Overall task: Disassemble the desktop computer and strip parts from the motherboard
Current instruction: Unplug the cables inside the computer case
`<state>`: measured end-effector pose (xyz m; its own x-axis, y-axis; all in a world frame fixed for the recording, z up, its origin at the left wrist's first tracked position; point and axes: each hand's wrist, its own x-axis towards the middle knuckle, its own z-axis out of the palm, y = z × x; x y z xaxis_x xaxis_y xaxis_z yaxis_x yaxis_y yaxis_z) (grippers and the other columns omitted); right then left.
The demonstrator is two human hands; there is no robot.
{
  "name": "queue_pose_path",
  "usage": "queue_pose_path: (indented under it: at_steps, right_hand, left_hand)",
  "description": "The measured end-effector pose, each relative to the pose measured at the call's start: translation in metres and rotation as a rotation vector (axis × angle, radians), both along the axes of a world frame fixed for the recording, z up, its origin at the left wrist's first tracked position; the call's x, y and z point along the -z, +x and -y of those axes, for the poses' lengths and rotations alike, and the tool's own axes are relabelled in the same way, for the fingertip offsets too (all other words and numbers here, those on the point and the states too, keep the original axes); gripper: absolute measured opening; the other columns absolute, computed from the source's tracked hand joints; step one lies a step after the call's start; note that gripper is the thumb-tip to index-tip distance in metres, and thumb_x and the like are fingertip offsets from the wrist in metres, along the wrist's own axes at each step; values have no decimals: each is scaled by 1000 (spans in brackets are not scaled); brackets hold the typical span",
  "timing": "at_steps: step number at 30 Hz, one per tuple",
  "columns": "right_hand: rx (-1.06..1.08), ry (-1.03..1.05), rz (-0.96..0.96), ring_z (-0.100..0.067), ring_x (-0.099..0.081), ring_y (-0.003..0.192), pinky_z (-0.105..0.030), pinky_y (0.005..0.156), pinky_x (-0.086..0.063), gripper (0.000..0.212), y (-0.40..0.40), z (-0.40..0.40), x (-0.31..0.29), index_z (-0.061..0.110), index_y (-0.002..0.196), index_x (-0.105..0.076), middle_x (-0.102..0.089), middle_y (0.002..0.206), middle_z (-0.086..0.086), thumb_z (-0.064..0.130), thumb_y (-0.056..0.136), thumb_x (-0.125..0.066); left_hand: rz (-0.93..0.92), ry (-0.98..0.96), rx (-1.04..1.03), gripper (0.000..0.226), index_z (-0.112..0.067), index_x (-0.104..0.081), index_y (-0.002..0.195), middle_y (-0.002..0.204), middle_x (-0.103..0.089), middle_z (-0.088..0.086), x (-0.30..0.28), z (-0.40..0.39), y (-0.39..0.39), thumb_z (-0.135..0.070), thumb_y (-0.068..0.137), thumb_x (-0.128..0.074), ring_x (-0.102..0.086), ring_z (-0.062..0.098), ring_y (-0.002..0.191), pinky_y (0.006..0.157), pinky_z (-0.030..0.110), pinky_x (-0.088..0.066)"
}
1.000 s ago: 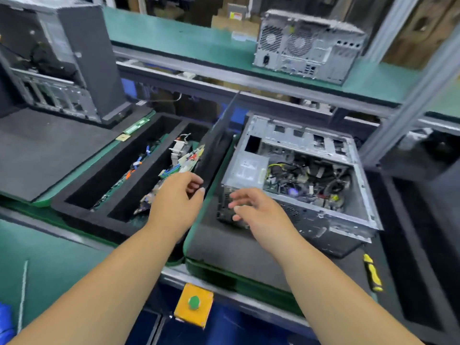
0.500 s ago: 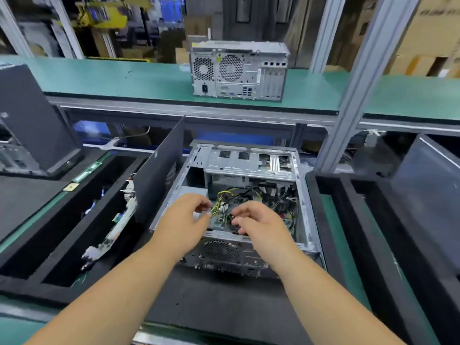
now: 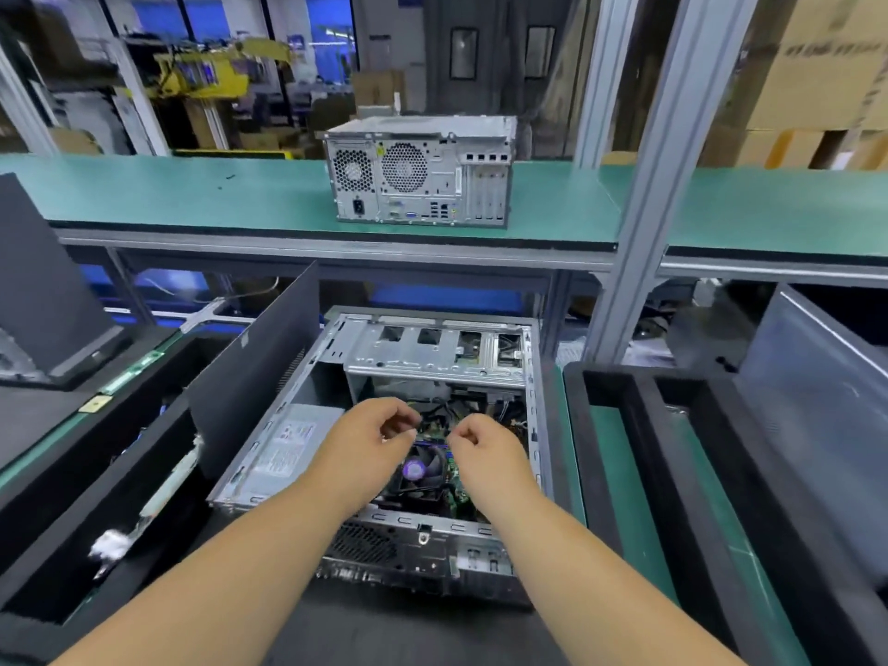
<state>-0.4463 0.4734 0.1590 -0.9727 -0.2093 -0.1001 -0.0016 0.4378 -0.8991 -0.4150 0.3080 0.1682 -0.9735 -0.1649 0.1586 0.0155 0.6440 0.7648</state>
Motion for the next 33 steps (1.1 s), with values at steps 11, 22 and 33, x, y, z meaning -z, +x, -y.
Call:
queue_pose_path:
  at_steps: [11, 22, 33]
  right_hand:
    - [-17, 237, 66, -17, -47, 63, -32, 57, -37, 16, -14, 5, 13, 24, 72, -48, -52, 70, 3, 20, 87, -49]
    - [276, 733, -473, -17, -44, 97, -33, 82, -43, 12, -30, 2, -10, 20, 94, -64, -50, 102, 3, 27, 91, -55]
    - [334, 1111, -372, -26, -34, 117, -38, 92, -30, 33, -68, -3, 13, 20, 106, -70, -37, 138, -1, 44, 95, -50]
  left_hand:
    - [512, 233, 214, 19, -7, -68, 99, 85, -70, 4, 17, -37, -104, -23, 95, -58, -63, 15, 74, 73, 24, -51]
    - [639, 827, 152, 20, -12, -63, 66, 60, -59, 4, 48, -52, -129, -16, 83, -72, -51, 18, 58, 56, 28, -41]
    - [605, 692, 198, 16, -10, -68, 77, 54, -58, -1, 42, -48, -128, -22, 87, -71, -46, 6, 40, 43, 14, -35]
